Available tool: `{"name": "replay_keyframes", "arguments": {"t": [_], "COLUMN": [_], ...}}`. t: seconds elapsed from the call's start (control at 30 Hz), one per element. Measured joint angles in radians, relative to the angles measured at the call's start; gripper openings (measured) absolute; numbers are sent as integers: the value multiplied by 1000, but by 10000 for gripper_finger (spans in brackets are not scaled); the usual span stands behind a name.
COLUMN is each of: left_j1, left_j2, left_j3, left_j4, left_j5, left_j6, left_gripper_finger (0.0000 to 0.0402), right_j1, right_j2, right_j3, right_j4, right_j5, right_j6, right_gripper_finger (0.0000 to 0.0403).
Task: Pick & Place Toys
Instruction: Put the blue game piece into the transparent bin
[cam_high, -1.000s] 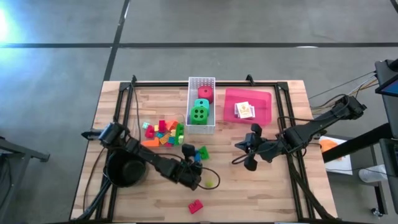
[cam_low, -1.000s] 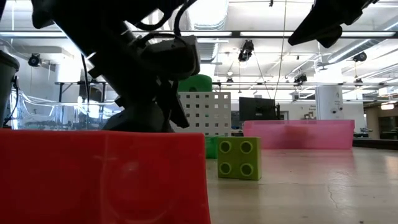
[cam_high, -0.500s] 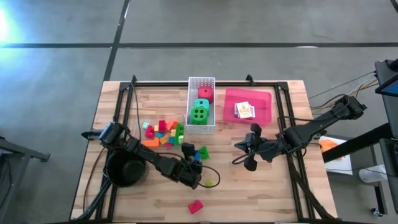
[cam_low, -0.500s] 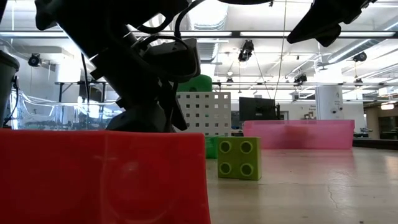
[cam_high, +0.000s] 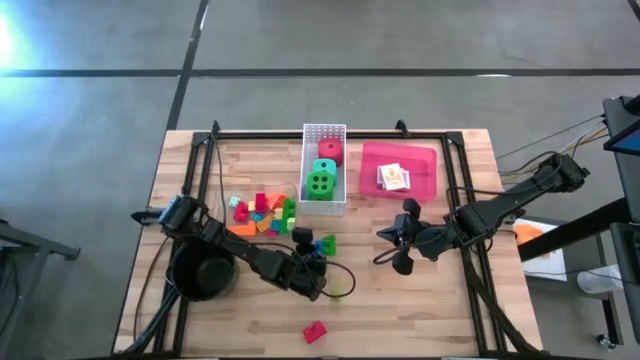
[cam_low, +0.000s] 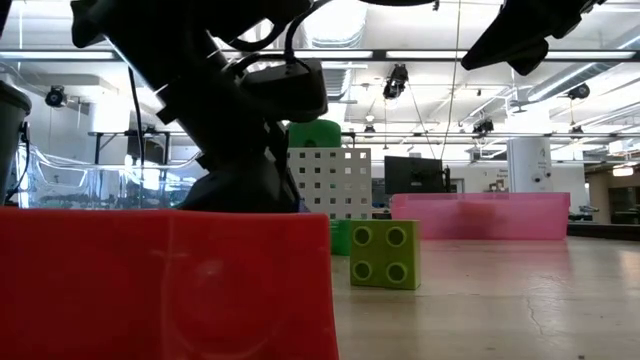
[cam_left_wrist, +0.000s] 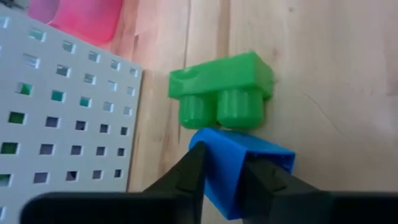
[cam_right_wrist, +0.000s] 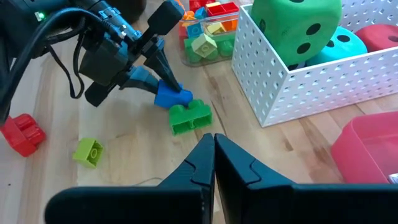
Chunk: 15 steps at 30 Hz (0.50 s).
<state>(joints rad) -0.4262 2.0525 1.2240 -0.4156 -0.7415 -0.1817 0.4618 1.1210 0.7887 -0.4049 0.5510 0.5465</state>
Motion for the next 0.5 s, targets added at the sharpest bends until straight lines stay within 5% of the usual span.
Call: {"name": "replay_keyframes", "arguments": {"t": [0.2, 0.5], "left_j1": [3, -1], "left_j2": [-3, -34], "left_j3": [4, 8], "left_j4": [5, -9], "left_j5": [4, 51], "left_j6": [-11, -13], "left_gripper_finger": [15, 10], "right_j1": [0, 1], "right_j2": [0, 0], "right_j3": [0, 0], "right_j4": [0, 0], "right_j5": [0, 0], "right_j6": [0, -6], "right_gripper_finger": [8, 8]}}
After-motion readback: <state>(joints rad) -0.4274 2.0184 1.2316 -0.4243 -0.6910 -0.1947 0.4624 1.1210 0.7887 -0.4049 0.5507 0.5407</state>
